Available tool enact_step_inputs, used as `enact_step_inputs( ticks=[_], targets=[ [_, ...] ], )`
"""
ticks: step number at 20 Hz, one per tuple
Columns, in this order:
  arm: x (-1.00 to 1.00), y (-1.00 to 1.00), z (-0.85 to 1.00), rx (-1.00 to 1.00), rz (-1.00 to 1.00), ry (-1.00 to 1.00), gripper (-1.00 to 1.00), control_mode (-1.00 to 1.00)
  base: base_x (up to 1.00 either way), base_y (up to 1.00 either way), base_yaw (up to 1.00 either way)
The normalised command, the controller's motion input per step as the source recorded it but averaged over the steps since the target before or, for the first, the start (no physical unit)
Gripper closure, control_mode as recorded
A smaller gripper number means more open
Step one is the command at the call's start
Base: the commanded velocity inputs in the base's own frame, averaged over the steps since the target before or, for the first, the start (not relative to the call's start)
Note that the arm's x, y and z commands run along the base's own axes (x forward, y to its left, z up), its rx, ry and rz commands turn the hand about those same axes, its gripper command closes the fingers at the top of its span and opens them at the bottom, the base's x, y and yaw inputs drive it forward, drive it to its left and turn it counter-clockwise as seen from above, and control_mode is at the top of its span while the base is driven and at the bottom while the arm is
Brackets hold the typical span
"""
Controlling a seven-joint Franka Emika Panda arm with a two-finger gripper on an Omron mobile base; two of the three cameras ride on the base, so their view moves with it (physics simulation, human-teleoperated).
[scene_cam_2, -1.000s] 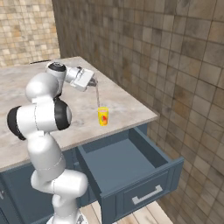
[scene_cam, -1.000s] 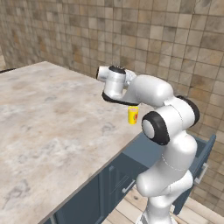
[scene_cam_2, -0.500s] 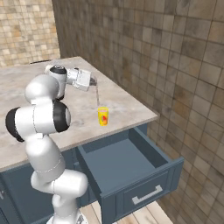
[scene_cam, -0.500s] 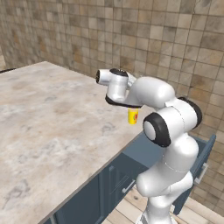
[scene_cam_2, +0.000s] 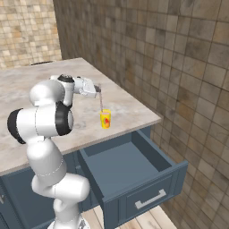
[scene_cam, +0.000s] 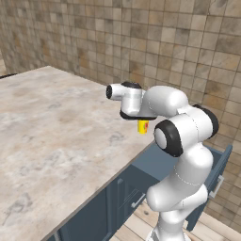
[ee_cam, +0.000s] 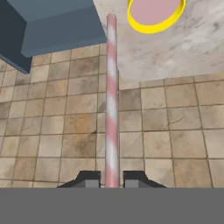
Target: Pick up the straw from the right drawer and put it inside the smoothie cup.
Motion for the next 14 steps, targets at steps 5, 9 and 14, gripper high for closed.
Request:
enact_step_inputs(
  ticks=[5,9,14],
  targets=[
    [0.28,0.00,-0.29,-0.01,0.13,0.03,1.00,-1.00,0.00,0.00,0.00],
    [0.30,0.00,-0.22,0.00,0.12,0.00,1.00,-1.00,0.00,0.00,0.00],
    [0.19,0.00,-0.17,0.00,0.12,0.00,1.00,-1.00,0.00,0.00,0.00]
  ],
)
